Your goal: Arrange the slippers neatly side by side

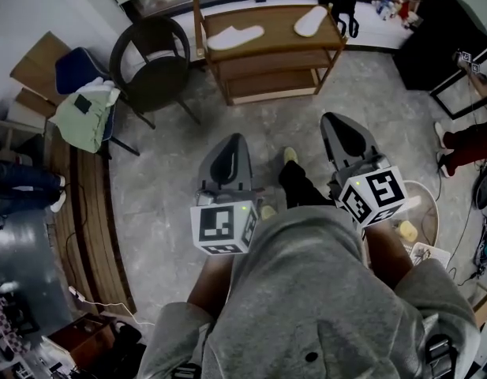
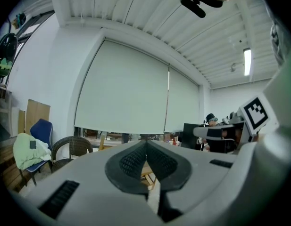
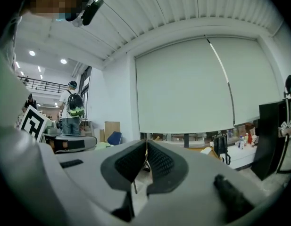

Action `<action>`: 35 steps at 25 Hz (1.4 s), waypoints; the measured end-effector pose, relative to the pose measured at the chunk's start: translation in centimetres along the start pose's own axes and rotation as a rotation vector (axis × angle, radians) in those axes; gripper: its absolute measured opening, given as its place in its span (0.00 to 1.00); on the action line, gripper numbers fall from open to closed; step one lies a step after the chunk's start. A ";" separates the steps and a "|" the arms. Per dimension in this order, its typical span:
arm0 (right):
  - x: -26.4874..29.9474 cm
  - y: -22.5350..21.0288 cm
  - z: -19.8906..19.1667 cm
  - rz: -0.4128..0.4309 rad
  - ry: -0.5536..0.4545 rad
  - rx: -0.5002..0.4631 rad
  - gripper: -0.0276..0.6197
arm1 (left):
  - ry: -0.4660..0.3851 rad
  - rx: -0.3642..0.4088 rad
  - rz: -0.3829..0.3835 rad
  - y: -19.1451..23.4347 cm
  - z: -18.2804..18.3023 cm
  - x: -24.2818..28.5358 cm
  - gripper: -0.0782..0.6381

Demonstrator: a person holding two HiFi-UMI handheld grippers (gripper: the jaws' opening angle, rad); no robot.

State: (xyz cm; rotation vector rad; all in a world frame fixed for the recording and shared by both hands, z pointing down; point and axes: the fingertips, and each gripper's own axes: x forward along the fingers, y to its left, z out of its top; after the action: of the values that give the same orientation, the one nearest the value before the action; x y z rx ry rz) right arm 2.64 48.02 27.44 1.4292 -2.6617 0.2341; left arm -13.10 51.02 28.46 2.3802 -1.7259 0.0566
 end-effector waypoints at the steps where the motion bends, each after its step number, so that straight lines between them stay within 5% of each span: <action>1: 0.3 -0.1 0.1 0.004 0.000 0.000 0.09 | 0.000 0.003 0.001 0.1 0.1 0.2 0.13; 10: 5.0 -2.9 -0.3 0.049 0.027 0.002 0.09 | 0.030 0.020 0.014 1.0 0.1 5.3 0.13; 27: 16.1 -17.2 -0.3 0.006 0.070 0.110 0.09 | 0.115 0.034 -0.012 1.6 1.3 23.7 0.13; 35: 20.5 -20.6 0.3 0.037 0.079 0.133 0.09 | 0.138 0.063 0.016 2.6 2.1 28.9 0.13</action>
State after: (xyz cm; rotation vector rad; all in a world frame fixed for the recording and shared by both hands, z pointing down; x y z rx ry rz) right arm 8.55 19.95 32.36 1.3762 -2.6539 0.4690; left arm -6.54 22.82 30.98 2.3451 -1.7031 0.2744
